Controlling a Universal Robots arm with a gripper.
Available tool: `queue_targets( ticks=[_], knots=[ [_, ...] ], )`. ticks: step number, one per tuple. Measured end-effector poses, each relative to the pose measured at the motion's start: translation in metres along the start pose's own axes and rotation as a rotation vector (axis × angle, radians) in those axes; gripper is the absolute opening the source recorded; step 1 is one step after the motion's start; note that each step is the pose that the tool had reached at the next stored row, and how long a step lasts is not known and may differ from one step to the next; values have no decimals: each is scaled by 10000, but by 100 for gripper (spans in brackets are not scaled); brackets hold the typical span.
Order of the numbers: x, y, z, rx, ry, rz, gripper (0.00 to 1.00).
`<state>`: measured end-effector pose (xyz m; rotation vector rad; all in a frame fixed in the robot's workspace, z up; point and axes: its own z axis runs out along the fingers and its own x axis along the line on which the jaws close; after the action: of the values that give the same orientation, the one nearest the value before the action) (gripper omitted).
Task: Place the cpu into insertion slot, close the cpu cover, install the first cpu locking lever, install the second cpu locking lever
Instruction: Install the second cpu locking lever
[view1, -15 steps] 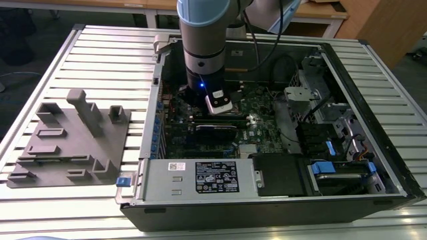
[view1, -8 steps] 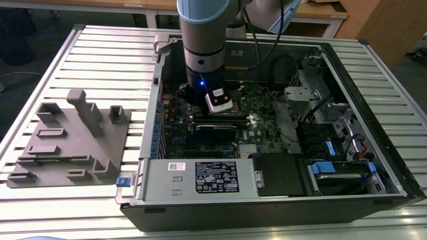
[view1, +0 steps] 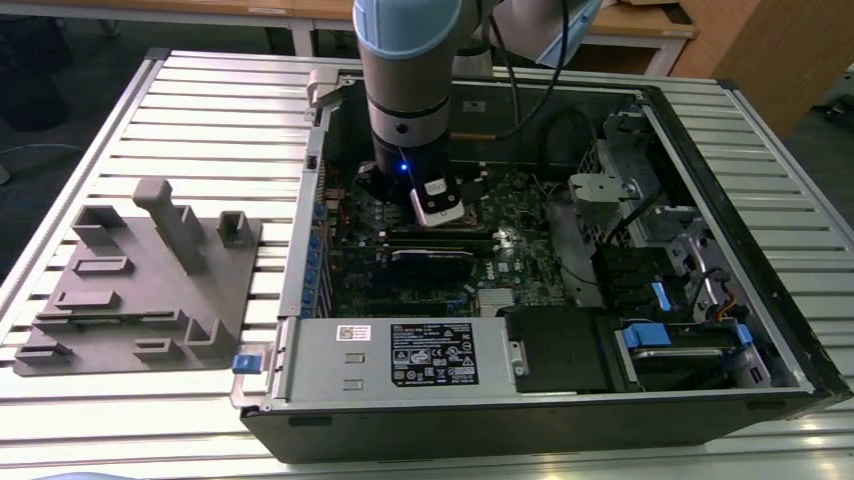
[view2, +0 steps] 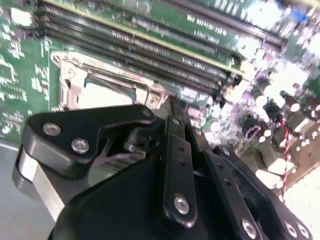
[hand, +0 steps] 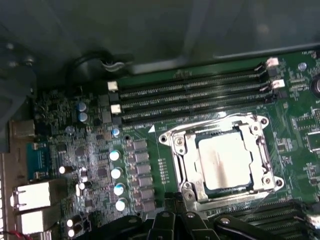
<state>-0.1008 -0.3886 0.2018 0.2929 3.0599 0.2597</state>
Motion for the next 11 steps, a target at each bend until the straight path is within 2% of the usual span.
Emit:
queue_targets(
  ticks=[2,5,11],
  knots=[
    [0,-1,-2,-94,21,8,11],
    [0,2,-16,-129,26,11,11],
    [-10,45,-260,-130,26,10,11]
  ],
)
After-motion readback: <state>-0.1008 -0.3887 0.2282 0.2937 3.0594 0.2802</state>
